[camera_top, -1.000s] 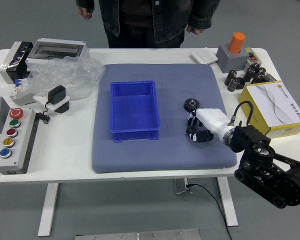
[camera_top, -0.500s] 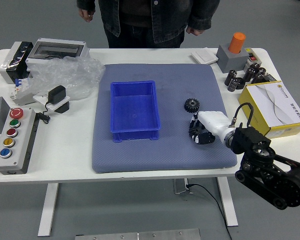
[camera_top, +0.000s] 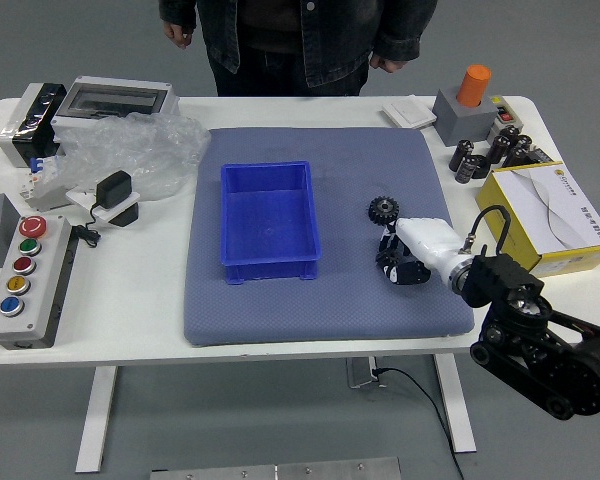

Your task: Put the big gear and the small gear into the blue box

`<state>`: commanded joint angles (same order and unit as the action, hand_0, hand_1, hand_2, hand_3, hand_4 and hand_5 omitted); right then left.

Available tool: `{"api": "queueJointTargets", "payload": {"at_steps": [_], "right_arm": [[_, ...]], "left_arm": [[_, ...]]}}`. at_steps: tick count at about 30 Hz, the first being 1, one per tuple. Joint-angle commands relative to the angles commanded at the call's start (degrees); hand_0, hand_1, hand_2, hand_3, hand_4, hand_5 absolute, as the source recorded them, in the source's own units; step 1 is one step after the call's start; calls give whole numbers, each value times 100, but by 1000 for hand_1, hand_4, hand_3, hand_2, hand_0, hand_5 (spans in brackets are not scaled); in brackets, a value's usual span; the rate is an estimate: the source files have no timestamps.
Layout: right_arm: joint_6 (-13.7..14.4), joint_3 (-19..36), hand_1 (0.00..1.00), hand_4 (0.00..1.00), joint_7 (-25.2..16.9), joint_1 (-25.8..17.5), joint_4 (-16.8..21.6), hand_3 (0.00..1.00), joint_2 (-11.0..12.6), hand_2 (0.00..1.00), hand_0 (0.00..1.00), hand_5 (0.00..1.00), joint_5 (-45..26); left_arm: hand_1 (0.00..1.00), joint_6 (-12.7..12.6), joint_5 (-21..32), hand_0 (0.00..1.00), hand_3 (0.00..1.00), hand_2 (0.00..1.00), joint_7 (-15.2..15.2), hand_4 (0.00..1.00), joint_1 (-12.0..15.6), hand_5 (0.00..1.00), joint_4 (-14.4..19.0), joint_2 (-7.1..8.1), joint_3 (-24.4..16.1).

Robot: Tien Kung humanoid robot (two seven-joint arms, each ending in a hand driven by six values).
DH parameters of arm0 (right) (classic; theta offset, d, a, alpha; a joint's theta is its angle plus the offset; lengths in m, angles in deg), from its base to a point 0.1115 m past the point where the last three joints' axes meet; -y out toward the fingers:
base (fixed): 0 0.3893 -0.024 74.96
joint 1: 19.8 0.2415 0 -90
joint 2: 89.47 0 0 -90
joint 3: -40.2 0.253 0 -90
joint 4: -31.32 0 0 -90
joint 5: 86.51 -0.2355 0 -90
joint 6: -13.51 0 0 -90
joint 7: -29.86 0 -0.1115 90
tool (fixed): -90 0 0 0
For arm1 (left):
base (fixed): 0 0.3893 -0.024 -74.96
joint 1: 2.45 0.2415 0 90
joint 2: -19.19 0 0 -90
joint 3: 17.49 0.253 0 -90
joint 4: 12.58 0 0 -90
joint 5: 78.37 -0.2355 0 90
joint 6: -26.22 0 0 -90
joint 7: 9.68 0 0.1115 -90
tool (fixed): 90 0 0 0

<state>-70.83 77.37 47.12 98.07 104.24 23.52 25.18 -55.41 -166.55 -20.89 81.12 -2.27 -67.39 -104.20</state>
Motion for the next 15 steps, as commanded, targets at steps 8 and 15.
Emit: {"api": "queueJointTargets", "payload": {"at_steps": [8,15], "right_arm": [[72,50,462,569,-30,12,22,478,22,479,553,113,4],[111,111,459,570,-43,21,78,475,37,477,553,102,9]], "left_arm": [[677,-1,2,727,692,691,-1,436,-2,22,0,-3,3],[676,-2,4,727,693,692,0,437,0,21,0,-1,0]]}}
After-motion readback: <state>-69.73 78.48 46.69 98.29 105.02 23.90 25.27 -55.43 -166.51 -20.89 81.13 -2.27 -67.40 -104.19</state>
